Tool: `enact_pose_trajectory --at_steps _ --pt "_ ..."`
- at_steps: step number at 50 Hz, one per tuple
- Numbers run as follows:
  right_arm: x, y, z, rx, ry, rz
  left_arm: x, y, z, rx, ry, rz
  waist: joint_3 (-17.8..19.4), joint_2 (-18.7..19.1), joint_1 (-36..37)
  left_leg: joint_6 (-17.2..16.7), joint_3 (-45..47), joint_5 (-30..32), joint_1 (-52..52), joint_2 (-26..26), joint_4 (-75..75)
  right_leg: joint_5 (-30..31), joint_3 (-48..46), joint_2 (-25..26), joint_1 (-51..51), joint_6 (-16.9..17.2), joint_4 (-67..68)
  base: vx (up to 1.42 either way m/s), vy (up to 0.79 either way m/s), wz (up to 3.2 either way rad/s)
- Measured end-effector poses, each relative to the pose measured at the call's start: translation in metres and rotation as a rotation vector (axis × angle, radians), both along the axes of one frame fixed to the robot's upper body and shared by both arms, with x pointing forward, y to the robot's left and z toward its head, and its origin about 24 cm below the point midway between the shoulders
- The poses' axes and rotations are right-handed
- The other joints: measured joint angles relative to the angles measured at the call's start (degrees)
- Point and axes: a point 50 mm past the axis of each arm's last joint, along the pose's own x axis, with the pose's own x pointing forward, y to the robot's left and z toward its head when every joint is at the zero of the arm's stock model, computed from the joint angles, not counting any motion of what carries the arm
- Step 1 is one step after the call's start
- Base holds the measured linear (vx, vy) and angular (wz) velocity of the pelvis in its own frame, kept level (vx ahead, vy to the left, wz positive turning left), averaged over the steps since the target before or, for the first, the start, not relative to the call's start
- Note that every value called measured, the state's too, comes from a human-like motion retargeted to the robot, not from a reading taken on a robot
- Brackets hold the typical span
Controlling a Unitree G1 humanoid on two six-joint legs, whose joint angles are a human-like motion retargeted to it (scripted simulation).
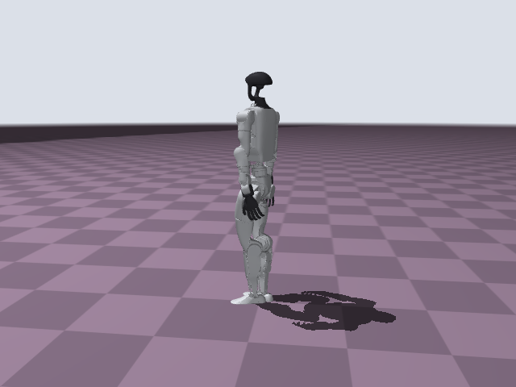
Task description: In place motions
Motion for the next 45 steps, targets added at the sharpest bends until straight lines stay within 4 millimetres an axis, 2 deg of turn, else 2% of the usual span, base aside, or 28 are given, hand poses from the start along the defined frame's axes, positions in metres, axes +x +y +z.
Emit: enact_pose_trajectory --at_steps 4,11,14,19,25,32,40,45 --pt "-0.023 0.001 -0.002 -0.009 0.1 0.057 0.016 -0.006 -0.003 -0.006 -0.042 -0.018 -0.6 0.62 -0.57 -0.09 -1.55 -0.34 0.33 0.18 0.66 -0.83 -1.5 0.23 1.51 -0.01 -0.53 0.07 -0.02 0.42" --pt "-0.07 0.004 0.0 -0.016 0.286 0.145 0.058 -0.022 -0.01 -0.023 -0.174 -0.112 -2.03 0.84 0.05 -0.04 -4.29 -0.53 1.07 -0.73 0.9 -1.48 -4.38 -0.35 3.19 0.02 -1.22 0.07 0.0 0.38" --pt "-0.074 0.004 0.0 -0.059 0.289 0.19 0.073 -0.03 -0.012 -0.04 -0.221 -0.131 -2.45 1.21 0.0 -0.07 -4.71 -0.61 1.2 -0.77 0.92 -1.71 -4.82 -0.27 3.55 0.03 -1.32 0.01 0.0 0.06" --pt "-0.063 0.003 -0.001 -0.06 0.257 0.248 0.084 -0.038 -0.012 -0.115 -0.247 -0.187 -3.26 1.76 0.07 -0.19 -4.16 -0.72 1.33 -0.56 0.59 -1.85 -4.27 0.06 3.62 0.06 -1.42 0.0 0.0 0.0" --pt "-0.042 0.001 -0.001 -0.03 0.223 0.257 0.077 -0.035 -0.01 -0.218 -0.197 -0.237 -3.77 2.14 -0.23 -0.5 -3.1 -0.95 1.37 -0.18 0.32 -1.74 -3.23 0.34 3.09 0.04 -1.15 0.0 -0.01 -0.14" --pt "-0.026 0.007 -0.002 -0.019 0.147 0.214 0.056 -0.027 -0.009 -0.154 -0.135 -0.143 -4.05 2.19 -0.75 -0.7 -2.2 -1.2 1.37 0.27 0.05 -1.72 -2.22 0.7 2.43 0.0 -0.72 0.0 -0.02 -0.11" --pt "-0.036 0.008 -0.002 -0.013 0.177 0.225 0.029 -0.019 -0.005 -0.136 -0.048 -0.102 -4.56 1.97 -1.34 -1.0 -2.68 -1.41 1.37 0.37 -0.01 -1.82 -2.62 0.61 2.19 0.02 -0.71 0.0 0.0 0.09" --pt "-0.048 0.007 -0.002 -0.019 0.21 0.184 0.022 -0.021 -0.005 -0.133 -0.045 -0.046 -5.0 1.87 -3.97 -1.54 -5.53 -1.64 1.2 0.23 0.39 -2.23 -5.34 -0.13 2.19 0.27 -0.77 0.01 0.0 0.46"
